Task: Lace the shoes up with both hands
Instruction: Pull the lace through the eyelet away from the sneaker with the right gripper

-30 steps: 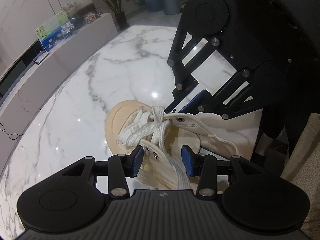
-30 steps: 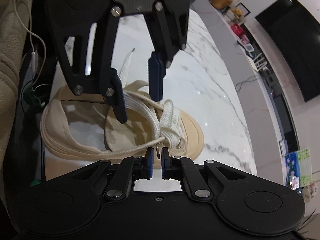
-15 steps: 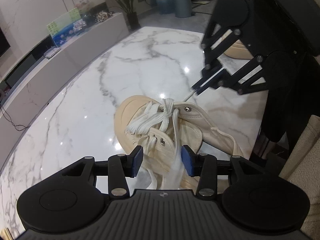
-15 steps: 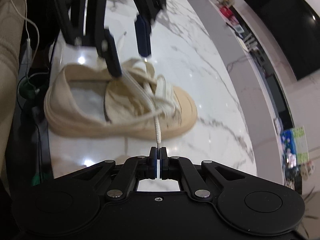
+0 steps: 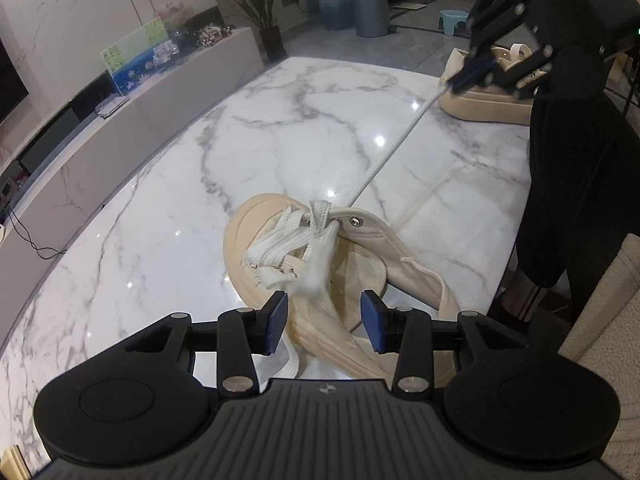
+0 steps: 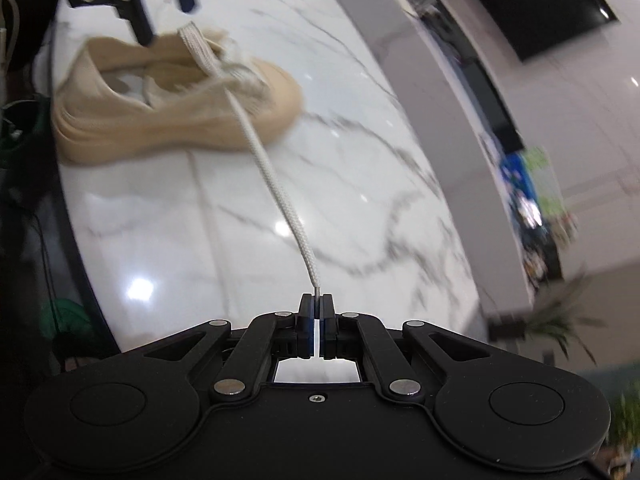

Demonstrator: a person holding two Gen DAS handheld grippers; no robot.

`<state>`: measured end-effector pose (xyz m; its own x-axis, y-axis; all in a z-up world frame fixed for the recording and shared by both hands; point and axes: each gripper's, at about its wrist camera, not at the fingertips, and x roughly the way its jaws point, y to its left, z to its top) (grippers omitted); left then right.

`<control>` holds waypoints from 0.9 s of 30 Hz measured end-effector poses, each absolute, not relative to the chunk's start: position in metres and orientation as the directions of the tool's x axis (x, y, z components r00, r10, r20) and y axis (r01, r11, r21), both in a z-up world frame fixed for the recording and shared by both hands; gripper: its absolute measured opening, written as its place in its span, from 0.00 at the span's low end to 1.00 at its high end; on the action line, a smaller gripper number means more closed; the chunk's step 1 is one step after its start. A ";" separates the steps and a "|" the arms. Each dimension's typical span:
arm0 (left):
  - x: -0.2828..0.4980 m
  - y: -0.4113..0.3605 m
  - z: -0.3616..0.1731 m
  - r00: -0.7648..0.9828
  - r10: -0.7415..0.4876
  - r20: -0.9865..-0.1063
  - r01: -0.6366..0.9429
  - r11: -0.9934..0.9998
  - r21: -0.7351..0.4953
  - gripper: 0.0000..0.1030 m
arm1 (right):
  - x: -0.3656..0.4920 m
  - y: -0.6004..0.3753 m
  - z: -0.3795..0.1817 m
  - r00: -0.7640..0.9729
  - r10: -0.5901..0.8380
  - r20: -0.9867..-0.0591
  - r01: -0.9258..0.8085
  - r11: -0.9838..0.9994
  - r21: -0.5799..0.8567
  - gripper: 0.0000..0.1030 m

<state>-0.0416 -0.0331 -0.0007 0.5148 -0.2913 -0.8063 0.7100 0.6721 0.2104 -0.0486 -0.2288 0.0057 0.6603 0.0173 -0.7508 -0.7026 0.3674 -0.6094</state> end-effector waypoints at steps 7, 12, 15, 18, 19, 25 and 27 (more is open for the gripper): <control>-0.028 -0.042 -0.008 0.518 -0.263 -0.814 0.674 0.712 0.198 0.21 | -0.056 -0.250 0.015 0.685 -0.038 -0.728 -0.653 0.412 -0.636 0.00; -0.024 -0.044 -0.011 0.532 -0.234 -0.814 0.655 0.723 0.220 0.20 | -0.061 -0.264 0.021 0.695 -0.074 -0.715 -0.625 0.429 -0.652 0.00; -0.026 -0.039 -0.010 0.538 -0.226 -0.812 0.644 0.732 0.222 0.21 | -0.060 -0.270 0.024 0.699 -0.092 -0.709 -0.610 0.442 -0.658 0.00; -0.027 -0.033 -0.009 0.545 -0.209 -0.812 0.630 0.741 0.233 0.22 | -0.059 -0.269 0.026 0.703 -0.081 -0.707 -0.606 0.451 -0.655 0.00; -0.027 -0.032 -0.008 0.547 -0.204 -0.812 0.628 0.741 0.237 0.22 | -0.059 -0.262 0.028 0.712 -0.055 -0.700 -0.607 0.452 -0.653 0.00; -0.027 -0.025 -0.007 0.547 -0.201 -0.813 0.612 0.758 0.225 0.23 | -0.059 -0.225 0.040 0.704 0.123 -0.700 -0.671 0.439 -0.597 0.00; -0.027 -0.022 -0.007 0.546 -0.202 -0.813 0.608 0.763 0.219 0.23 | -0.061 -0.211 0.041 0.687 0.179 -0.705 -0.701 0.418 -0.577 0.00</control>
<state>-0.0267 -0.0223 -0.0069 0.5462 -0.2024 -0.8128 0.6081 0.7632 0.2186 -0.0606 -0.2111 0.0408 0.6866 0.1787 -0.7047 -0.7013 0.4185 -0.5772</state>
